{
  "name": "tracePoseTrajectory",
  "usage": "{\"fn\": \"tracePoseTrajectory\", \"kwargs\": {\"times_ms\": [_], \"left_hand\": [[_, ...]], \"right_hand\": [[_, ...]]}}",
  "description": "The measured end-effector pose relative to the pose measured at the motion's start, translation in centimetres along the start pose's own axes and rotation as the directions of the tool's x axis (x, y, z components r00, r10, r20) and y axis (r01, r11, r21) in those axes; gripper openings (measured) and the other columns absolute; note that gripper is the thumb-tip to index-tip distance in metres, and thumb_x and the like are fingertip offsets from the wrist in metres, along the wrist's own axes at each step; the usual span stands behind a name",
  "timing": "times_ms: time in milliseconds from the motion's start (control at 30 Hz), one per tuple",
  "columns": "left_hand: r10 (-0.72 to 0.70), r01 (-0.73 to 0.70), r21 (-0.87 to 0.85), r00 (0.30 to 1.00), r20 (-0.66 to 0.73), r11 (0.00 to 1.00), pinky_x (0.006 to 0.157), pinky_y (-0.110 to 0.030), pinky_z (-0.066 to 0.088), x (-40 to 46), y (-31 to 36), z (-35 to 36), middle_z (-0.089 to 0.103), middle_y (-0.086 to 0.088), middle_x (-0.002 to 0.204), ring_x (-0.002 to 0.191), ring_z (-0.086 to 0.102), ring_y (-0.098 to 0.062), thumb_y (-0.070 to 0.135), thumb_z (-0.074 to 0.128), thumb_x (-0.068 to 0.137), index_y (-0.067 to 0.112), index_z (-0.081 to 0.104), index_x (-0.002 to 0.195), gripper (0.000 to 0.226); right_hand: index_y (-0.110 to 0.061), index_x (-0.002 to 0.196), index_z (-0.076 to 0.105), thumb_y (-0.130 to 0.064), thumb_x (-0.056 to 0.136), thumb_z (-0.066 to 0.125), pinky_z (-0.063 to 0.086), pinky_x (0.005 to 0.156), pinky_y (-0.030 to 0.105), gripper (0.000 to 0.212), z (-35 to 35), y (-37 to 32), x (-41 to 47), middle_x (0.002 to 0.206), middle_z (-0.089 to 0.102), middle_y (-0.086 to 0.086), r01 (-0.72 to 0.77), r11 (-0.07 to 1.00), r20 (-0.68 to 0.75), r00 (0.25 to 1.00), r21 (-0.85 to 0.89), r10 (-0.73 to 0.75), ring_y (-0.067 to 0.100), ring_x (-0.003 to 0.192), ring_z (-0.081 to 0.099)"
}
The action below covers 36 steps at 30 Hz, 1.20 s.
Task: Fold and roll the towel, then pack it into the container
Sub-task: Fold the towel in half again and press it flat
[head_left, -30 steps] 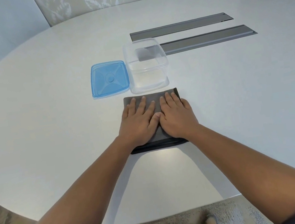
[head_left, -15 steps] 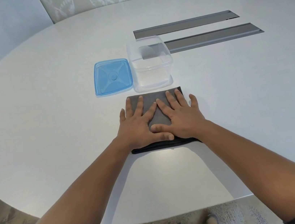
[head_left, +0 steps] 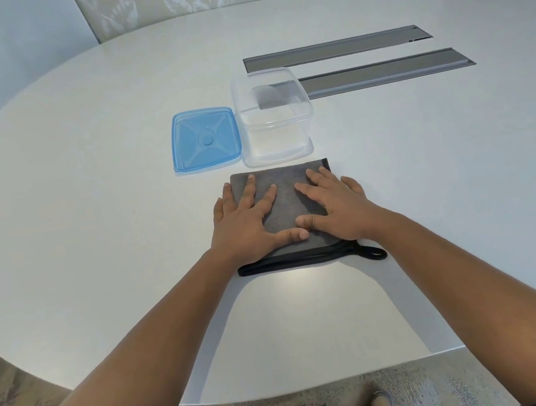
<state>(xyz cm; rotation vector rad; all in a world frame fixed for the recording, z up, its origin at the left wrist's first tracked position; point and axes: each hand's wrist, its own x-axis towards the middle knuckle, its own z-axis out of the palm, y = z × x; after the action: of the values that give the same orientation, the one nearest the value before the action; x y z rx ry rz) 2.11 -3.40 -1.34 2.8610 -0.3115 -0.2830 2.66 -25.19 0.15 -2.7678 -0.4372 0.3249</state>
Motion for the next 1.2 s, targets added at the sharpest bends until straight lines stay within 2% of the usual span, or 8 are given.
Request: {"fn": "tracePoseTrajectory", "kwargs": {"times_ms": [133,233,367,567,867,1033,1100,1200], "left_hand": [[0.001,-0.001,-0.006,1.000,-0.011,1.000,0.124,-0.052,-0.009,0.0,-0.1,0.1,-0.016,0.007,0.170,0.155,-0.022,-0.032,0.103,0.032,0.067,0.053,0.002,0.159,0.108],[0.006,-0.007,-0.001,1.000,-0.030,1.000,0.124,-0.052,-0.008,0.0,-0.1,0.2,-0.013,0.006,0.171,0.155,-0.020,-0.033,0.097,0.027,0.076,0.052,0.004,0.159,0.097],[0.009,-0.009,0.011,0.999,-0.048,1.000,0.125,-0.052,-0.005,0.2,-0.4,0.4,-0.013,0.007,0.171,0.156,-0.018,-0.033,0.094,0.025,0.080,0.052,0.005,0.159,0.092],[0.009,-0.008,0.020,0.999,-0.044,1.000,0.125,-0.052,-0.005,0.3,-0.4,0.5,-0.012,0.007,0.171,0.156,-0.017,-0.033,0.095,0.024,0.079,0.052,0.005,0.158,0.093],[0.017,-0.016,0.015,0.999,-0.050,1.000,0.125,-0.053,-0.005,0.4,-0.5,0.6,-0.012,0.007,0.171,0.156,-0.017,-0.033,0.096,0.024,0.078,0.052,0.006,0.158,0.093],[0.019,-0.018,0.025,0.998,-0.051,1.000,0.125,-0.052,-0.005,0.3,-0.5,0.6,-0.011,0.006,0.171,0.156,-0.016,-0.033,0.095,0.023,0.078,0.051,0.006,0.159,0.093],[0.019,-0.018,0.024,0.998,-0.055,1.000,0.125,-0.052,-0.005,0.3,-0.5,0.6,-0.011,0.006,0.171,0.156,-0.016,-0.033,0.095,0.023,0.078,0.051,0.007,0.159,0.093],[0.021,-0.020,0.024,0.998,-0.058,1.000,0.125,-0.052,-0.005,0.3,-0.6,0.6,-0.010,0.006,0.172,0.156,-0.015,-0.034,0.095,0.022,0.077,0.051,0.008,0.159,0.094]], "right_hand": [[-0.031,0.153,0.044,-0.039,0.095,0.065,0.017,0.122,0.049,0.062,-0.3,-1.4,-0.6,0.168,0.026,0.000,-0.017,0.993,-0.105,0.994,0.116,0.029,0.023,0.157,0.016],[-0.033,0.107,0.067,-0.031,0.085,0.071,0.034,0.106,0.044,0.023,-1.1,-2.2,-1.5,0.129,0.059,-0.007,0.038,0.984,-0.186,0.983,0.174,-0.005,0.020,0.125,0.049],[-0.025,0.080,0.059,-0.036,0.075,0.082,0.041,0.076,0.030,0.026,-2.6,-2.6,-3.3,0.079,0.062,-0.015,0.033,0.947,0.129,0.989,0.320,-0.078,0.007,0.075,0.057],[-0.028,0.094,0.060,-0.020,0.077,0.077,0.036,0.086,0.035,0.025,-2.7,-3.1,-3.9,0.101,0.058,-0.014,0.067,0.997,0.254,0.964,0.044,-0.076,0.014,0.095,0.056],[-0.019,0.088,0.055,-0.011,0.090,0.068,0.049,0.072,0.035,0.015,-3.4,-2.1,-4.1,0.082,0.058,-0.011,0.079,0.969,0.216,0.967,0.234,-0.131,0.015,0.077,0.056],[-0.023,0.098,0.075,-0.003,0.093,0.059,0.041,0.062,0.008,0.025,-3.5,-2.1,-4.2,0.065,0.060,-0.035,0.088,0.966,0.218,0.965,0.243,-0.143,-0.009,0.065,0.056],[-0.026,0.107,0.077,-0.006,0.090,0.064,0.043,0.069,0.008,0.030,-3.4,-2.4,-4.2,0.077,0.064,-0.035,0.108,0.972,0.205,0.967,0.209,-0.152,-0.009,0.078,0.059],[-0.033,0.110,0.076,-0.017,0.086,0.075,0.049,0.089,0.026,0.030,-2.9,-2.4,-4.1,0.106,0.066,-0.020,0.130,0.978,0.155,0.976,0.166,-0.156,0.007,0.101,0.060]]}}
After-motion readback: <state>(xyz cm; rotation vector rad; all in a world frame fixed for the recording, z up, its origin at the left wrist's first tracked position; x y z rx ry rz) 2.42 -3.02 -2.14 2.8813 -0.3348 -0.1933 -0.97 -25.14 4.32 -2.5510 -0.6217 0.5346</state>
